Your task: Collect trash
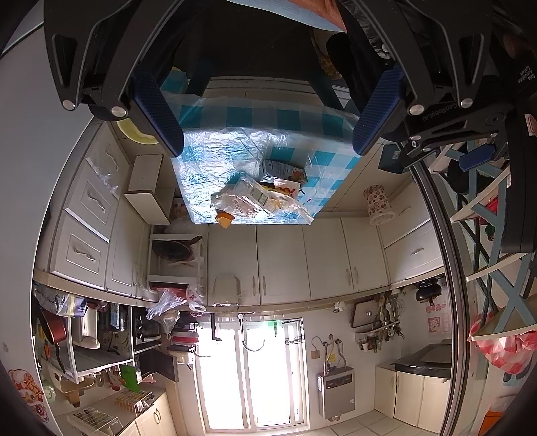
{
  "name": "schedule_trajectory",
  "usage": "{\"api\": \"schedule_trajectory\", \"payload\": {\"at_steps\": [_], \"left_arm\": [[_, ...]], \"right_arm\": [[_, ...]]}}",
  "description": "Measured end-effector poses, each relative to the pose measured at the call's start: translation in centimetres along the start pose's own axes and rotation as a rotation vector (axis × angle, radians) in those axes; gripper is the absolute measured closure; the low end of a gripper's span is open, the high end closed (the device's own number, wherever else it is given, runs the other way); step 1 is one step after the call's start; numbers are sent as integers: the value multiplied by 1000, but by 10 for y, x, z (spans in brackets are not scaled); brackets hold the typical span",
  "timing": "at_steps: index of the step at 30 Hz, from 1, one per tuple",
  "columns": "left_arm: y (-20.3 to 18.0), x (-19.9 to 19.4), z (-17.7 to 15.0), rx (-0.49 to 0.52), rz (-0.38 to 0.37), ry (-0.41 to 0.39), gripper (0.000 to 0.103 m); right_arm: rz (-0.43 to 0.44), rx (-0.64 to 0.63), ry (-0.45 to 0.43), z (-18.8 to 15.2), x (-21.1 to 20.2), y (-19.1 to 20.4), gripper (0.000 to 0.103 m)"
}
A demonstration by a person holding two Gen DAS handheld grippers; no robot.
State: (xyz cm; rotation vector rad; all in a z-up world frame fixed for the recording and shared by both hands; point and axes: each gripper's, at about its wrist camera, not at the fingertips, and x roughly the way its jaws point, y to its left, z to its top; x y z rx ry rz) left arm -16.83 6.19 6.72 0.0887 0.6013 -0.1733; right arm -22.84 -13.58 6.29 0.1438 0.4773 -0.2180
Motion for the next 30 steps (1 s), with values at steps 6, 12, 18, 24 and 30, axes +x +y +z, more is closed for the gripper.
{"api": "schedule_trajectory", "payload": {"at_steps": [6, 12, 18, 24, 30], "left_arm": [[-1, 0, -1, 2, -1, 1, 8], [-1, 0, -1, 1, -2, 1, 8], [-3, 0, -2, 1, -3, 1, 8], [-1, 0, -1, 0, -1, 1, 8], [-1, 0, 0, -1, 0, 2, 8]], "right_arm": [[11, 11, 18, 2, -1, -5, 6], [11, 13, 30, 1, 0, -4, 6], [7, 6, 42, 1, 0, -3, 6], [5, 4, 48, 0, 1, -2, 6], [3, 0, 53, 1, 1, -2, 6]]}}
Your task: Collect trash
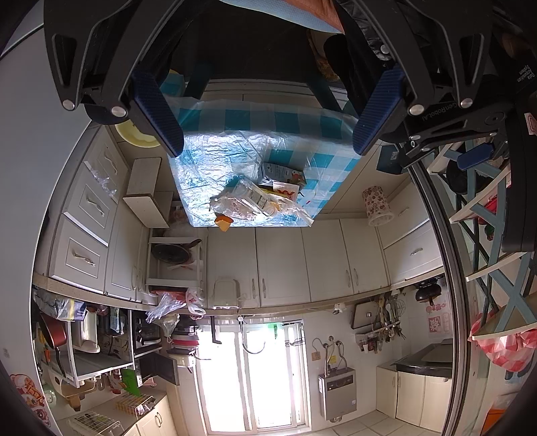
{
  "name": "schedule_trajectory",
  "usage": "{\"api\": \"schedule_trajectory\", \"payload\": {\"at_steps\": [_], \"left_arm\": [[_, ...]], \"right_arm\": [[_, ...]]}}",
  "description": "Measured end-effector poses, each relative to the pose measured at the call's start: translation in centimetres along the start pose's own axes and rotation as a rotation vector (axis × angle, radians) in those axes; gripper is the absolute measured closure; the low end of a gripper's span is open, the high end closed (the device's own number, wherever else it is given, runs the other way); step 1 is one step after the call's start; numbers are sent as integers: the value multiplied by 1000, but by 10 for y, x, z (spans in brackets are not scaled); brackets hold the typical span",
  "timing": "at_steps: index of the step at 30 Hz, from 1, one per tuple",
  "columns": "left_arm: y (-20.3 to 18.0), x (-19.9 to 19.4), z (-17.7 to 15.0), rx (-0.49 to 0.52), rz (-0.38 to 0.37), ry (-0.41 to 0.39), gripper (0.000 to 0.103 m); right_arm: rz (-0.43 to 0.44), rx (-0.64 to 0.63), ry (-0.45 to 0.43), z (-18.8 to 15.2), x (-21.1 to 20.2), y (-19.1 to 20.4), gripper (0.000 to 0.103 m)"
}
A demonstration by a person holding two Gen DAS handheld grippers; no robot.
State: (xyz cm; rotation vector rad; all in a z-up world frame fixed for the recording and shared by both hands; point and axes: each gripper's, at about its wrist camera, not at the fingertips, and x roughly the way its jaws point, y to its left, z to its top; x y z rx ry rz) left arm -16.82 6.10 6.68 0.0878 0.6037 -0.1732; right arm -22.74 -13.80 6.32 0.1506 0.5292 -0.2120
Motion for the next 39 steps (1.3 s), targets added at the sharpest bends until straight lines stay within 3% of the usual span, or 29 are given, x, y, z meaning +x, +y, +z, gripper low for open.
{"api": "schedule_trajectory", "payload": {"at_steps": [18, 20, 24, 28, 39], "left_arm": [[-11, -4, -4, 17, 0, -1, 8], [-13, -3, -4, 34, 7, -2, 8], [-13, 4, 1, 67, -12, 7, 8], [-10, 28, 5, 59, -13, 57, 8], [-9, 125, 37, -5, -71, 152, 8]], "right_arm": [[15, 15, -24, -5, 3, 2, 6], [8, 8, 38, 1, 5, 3, 6], [11, -5, 65, 8, 14, 6, 6], [7, -37, 91, 12, 36, 9, 6], [11, 59, 151, 14, 101, -18, 6]]}}
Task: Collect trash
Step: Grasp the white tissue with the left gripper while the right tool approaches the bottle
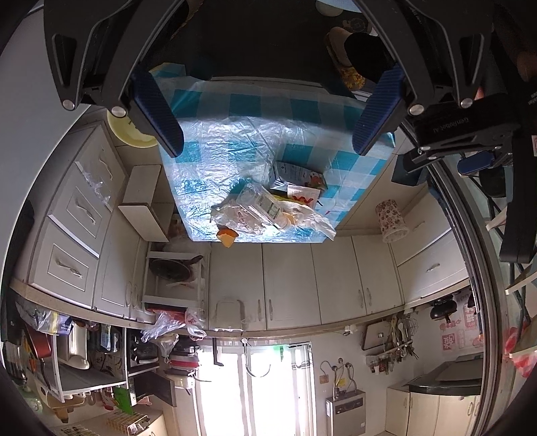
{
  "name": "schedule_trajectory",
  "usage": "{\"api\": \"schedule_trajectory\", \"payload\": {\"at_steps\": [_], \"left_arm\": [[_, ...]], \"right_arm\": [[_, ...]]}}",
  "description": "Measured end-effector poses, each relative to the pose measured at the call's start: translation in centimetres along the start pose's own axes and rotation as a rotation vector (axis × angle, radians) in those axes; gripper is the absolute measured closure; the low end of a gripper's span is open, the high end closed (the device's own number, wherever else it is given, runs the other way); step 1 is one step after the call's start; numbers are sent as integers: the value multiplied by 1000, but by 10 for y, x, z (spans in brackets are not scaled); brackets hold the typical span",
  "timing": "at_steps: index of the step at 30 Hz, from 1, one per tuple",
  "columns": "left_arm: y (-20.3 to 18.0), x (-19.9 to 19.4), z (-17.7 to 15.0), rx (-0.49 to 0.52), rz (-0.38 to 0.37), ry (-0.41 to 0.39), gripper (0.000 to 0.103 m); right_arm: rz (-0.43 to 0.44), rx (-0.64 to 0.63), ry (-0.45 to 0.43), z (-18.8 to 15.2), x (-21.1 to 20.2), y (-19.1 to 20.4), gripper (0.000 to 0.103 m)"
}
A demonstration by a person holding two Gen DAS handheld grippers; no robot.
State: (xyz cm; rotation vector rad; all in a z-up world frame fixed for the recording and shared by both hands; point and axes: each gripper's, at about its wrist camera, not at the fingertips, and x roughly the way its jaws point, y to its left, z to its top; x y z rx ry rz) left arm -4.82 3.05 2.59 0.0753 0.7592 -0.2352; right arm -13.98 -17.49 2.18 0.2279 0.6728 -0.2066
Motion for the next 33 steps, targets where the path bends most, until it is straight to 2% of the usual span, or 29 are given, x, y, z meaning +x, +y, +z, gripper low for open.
{"api": "schedule_trajectory", "payload": {"at_steps": [3, 6, 10, 13, 16, 19, 21, 22, 24, 25, 26, 27, 29, 33], "left_arm": [[-1, 27, 17, -29, -26, 15, 8], [-2, 58, 38, -90, -89, 44, 8], [-13, 107, 64, -124, -111, 89, 8], [-22, 144, 83, -139, -99, 113, 8], [-27, 182, 99, -182, -124, 159, 8], [-30, 219, 115, -209, -126, 212, 10], [-30, 242, 125, -235, -131, 256, 30], [-30, 251, 128, -239, -128, 271, 36], [-30, 270, 133, -239, -132, 310, 63], [-28, 278, 135, -245, -139, 332, 70], [-25, 285, 135, -255, -143, 348, 84], [-22, 287, 135, -257, -142, 352, 92], [-19, 289, 133, -250, -139, 346, 100], [-20, 280, 137, -229, -175, 308, 101]], "right_arm": [[-30, -31, -7, 4, 17, -3, 6], [-62, -58, 6, 7, 36, -10, 6], [-78, -61, 17, 12, 61, -21, 6], [-34, -10, 12, 18, 83, -27, 6], [4, 22, 1, 26, 108, -30, 6], [26, 12, -2, 35, 130, -30, 6], [19, -13, -19, 43, 142, -32, 6], [12, -21, -32, 49, 148, -34, 6], [-10, -36, -45, 57, 160, -40, 6], [-11, -27, -47, 60, 167, -44, 6], [-16, -21, -49, 62, 173, -48, 6], [-21, -9, -45, 62, 179, -51, 6], [-24, 22, -22, 57, 191, -59, 6], [-2, 63, 50, 45, 211, -63, 6]]}}
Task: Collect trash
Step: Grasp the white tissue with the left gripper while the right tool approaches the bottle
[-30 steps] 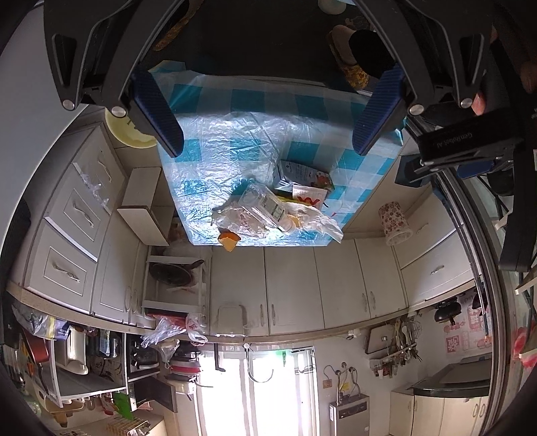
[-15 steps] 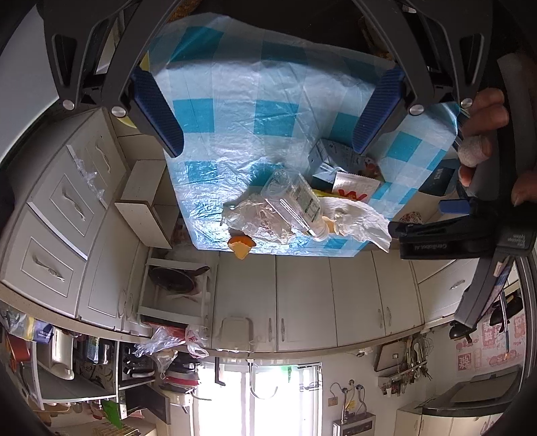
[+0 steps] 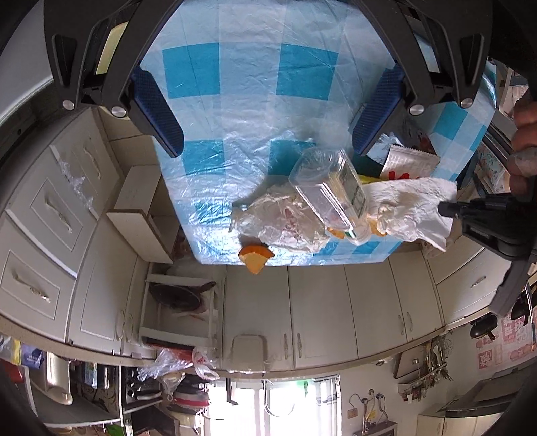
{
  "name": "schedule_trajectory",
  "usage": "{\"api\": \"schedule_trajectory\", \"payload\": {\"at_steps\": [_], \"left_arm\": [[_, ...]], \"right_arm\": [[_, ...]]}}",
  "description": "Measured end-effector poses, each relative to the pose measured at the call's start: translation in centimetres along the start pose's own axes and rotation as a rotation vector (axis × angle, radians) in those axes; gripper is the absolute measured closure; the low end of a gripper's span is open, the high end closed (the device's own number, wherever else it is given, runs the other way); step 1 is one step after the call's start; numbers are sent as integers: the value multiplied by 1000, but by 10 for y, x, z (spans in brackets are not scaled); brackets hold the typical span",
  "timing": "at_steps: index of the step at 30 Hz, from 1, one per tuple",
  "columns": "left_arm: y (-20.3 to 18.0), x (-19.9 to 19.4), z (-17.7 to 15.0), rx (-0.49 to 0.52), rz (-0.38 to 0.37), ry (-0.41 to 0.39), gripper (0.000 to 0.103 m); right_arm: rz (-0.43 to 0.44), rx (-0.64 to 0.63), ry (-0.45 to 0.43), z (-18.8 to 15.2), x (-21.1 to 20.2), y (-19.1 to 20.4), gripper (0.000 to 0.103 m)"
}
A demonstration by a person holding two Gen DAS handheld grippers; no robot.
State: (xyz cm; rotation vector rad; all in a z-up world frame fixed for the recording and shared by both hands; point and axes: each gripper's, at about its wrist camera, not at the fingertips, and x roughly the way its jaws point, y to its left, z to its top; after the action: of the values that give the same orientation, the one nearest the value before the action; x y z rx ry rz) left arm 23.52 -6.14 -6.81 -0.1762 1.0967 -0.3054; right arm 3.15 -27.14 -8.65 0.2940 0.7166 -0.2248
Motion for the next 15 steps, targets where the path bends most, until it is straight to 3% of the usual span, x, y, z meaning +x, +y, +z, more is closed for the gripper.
{"api": "schedule_trajectory", "payload": {"at_steps": [8, 11, 13, 15], "left_arm": [[-4, -65, 9, 76, -168, -227, 102], [-9, -68, 11, 136, -141, -223, 101], [-5, -52, 13, 108, -95, -159, 89], [6, -33, 15, 56, -49, -86, 44]], "right_arm": [[-12, -45, -37, 1, 0, 6, 6], [-18, -61, -41, 3, 2, 8, 6], [-22, -71, -38, 4, 5, 8, 6], [-25, -79, -37, 4, 8, 8, 6]]}}
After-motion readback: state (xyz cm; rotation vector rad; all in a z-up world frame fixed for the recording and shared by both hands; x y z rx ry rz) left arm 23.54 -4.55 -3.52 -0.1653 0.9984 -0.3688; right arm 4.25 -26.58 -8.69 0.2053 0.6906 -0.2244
